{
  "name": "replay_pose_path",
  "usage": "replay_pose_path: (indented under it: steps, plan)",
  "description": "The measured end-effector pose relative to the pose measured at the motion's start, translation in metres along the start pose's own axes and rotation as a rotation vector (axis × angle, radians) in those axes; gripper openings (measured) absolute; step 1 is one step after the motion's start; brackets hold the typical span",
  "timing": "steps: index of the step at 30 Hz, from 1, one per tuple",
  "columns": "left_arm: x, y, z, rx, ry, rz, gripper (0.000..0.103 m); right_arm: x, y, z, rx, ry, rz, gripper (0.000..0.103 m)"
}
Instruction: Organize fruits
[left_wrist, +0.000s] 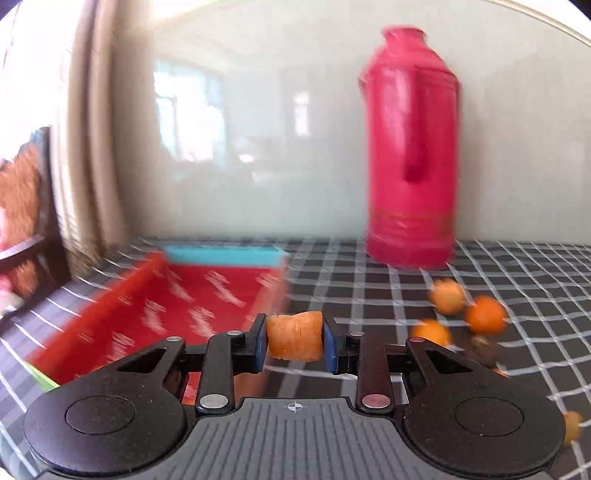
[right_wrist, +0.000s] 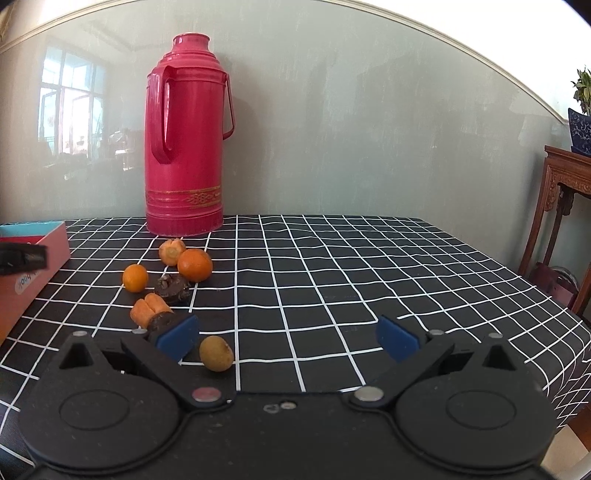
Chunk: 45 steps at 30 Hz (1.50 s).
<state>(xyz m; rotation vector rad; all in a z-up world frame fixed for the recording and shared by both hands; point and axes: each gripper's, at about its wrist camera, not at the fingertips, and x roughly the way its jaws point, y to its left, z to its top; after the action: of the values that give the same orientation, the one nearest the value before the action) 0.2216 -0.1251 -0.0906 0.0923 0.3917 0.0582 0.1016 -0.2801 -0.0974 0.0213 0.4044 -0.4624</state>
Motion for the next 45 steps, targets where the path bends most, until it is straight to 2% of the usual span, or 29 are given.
replay_pose_path:
  steps: [2, 5, 9, 10, 11, 12, 13, 14, 15, 16, 18, 19, 22, 27, 32, 35, 39, 45]
  plan:
    - [0.005, 0.020, 0.004, -0.035, 0.013, 0.053, 0.031, 0.001, 0.000, 0.000, 0.006, 0.003, 0.012, 0.097]
    - [0.023, 0.051, 0.007, -0.089, 0.088, 0.119, 0.031, 0.003, 0.001, -0.001, 0.017, 0.014, 0.037, 0.097]
    - [0.047, 0.076, 0.002, -0.129, 0.237, 0.136, 0.032, 0.009, 0.004, -0.001, 0.035, 0.035, 0.083, 0.097]
    - [0.049, 0.080, 0.001, -0.142, 0.250, 0.128, 0.033, 0.012, 0.006, -0.001, 0.032, 0.041, 0.095, 0.094]
    - [0.048, 0.082, 0.002, -0.148, 0.243, 0.112, 0.045, 0.014, 0.007, -0.001, 0.028, 0.049, 0.104, 0.092]
    - [0.043, 0.084, 0.002, -0.144, 0.230, 0.105, 0.067, 0.017, 0.009, -0.001, 0.027, 0.060, 0.113, 0.086]
    - [0.038, 0.084, 0.002, -0.134, 0.211, 0.119, 0.079, 0.021, 0.010, -0.001, 0.027, 0.076, 0.125, 0.074]
    - [0.031, 0.085, 0.003, -0.125, 0.183, 0.139, 0.093, 0.025, 0.011, -0.001, 0.027, 0.095, 0.135, 0.069]
    - [0.025, 0.087, 0.005, -0.119, 0.149, 0.140, 0.095, 0.028, 0.013, -0.002, 0.029, 0.109, 0.143, 0.060]
    - [0.017, 0.088, 0.006, -0.114, 0.117, 0.127, 0.095, 0.031, 0.014, -0.002, 0.032, 0.118, 0.148, 0.055]
    - [0.005, 0.093, 0.008, -0.107, 0.073, 0.112, 0.095, 0.035, 0.015, -0.002, 0.041, 0.128, 0.151, 0.055]
    - [0.001, 0.097, 0.009, -0.108, 0.058, 0.112, 0.096, 0.036, 0.017, -0.001, 0.042, 0.130, 0.152, 0.051]
    - [-0.003, 0.116, 0.011, -0.128, 0.053, 0.121, 0.100, 0.042, 0.019, -0.001, 0.054, 0.150, 0.169, 0.034]
    - [-0.007, 0.151, 0.007, -0.188, 0.051, 0.163, 0.100, 0.050, 0.023, -0.006, 0.073, 0.195, 0.183, 0.018]
    - [-0.011, 0.181, 0.004, -0.231, 0.052, 0.207, 0.100, 0.044, 0.029, -0.004, 0.062, 0.170, 0.184, 0.017]
    - [-0.013, 0.200, 0.001, -0.267, 0.059, 0.247, 0.101, 0.035, 0.035, 0.001, 0.063, 0.129, 0.222, 0.017]
    - [-0.012, 0.225, -0.007, -0.334, 0.095, 0.290, 0.103, 0.020, 0.057, 0.010, 0.036, 0.065, 0.325, 0.017]
    - [-0.009, 0.249, -0.020, -0.384, 0.140, 0.321, 0.103, -0.002, 0.115, 0.027, -0.038, -0.004, 0.557, 0.017]
